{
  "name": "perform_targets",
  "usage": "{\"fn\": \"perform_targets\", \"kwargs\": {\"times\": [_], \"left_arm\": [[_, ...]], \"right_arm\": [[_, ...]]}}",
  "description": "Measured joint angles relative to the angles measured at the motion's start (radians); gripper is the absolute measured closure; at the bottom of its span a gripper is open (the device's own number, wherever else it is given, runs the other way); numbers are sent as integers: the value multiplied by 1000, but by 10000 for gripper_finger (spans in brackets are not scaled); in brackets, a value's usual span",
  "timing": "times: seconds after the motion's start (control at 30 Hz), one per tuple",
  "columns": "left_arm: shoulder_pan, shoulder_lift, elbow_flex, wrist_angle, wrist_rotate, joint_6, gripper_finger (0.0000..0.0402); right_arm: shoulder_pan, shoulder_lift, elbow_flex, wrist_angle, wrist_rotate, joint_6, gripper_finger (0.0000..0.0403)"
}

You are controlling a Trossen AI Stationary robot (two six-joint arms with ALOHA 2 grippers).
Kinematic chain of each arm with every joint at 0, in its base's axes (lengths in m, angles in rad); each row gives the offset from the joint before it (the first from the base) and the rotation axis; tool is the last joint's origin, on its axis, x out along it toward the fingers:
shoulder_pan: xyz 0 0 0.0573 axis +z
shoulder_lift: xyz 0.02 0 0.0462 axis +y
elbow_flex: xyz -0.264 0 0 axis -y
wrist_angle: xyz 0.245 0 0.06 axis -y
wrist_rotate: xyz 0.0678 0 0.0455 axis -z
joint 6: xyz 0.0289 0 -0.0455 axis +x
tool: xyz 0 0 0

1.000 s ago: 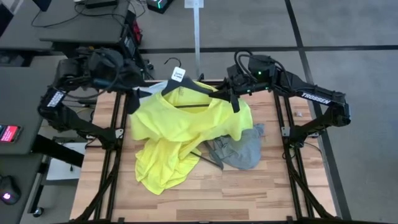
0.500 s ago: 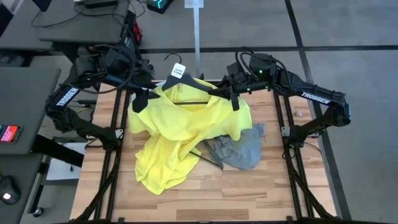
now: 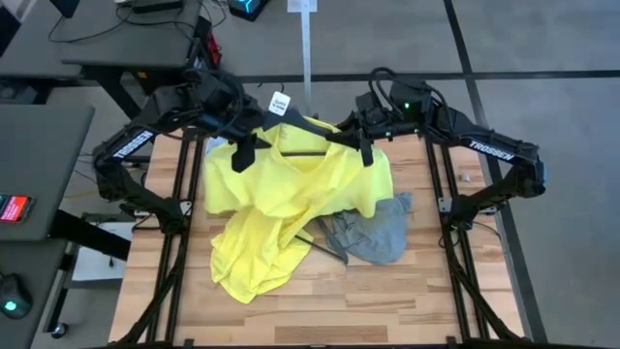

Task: Hang clothes
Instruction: Hang the yellow shirt on the rack

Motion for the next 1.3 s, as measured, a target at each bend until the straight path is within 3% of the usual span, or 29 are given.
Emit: {"fn": "perform_targets", "kwargs": {"times": [0.2, 0.33, 0.47, 0.73, 0.9, 1.03, 1.17, 1.3], "left_arm": [[120, -1, 5, -47, 52, 48, 401], [195, -1, 6, -50, 152, 101, 401], [222, 2, 7, -46, 229, 160, 401], [260, 3, 7, -19, 243, 215, 401], [275, 2, 8, -34, 259, 247, 401], [276, 2, 8, 2, 232, 206, 400], [277, 2, 8, 45, 196, 179, 386], [282, 1, 3, 85, 47, 87, 345]], "right_arm": [[-102, -13, 1, -33, -7, -135, 269], [-172, -7, 2, -97, -23, -206, 248], [-222, 33, 2, -112, -92, -221, 239], [-243, 100, 2, -109, -250, -222, 236], [-260, 100, 1, -30, -265, -216, 271], [-295, 101, 1, 0, -321, -180, 366], [-324, 112, 0, 28, -330, -171, 372], [-375, 116, -1, 68, -338, -171, 372]]}}
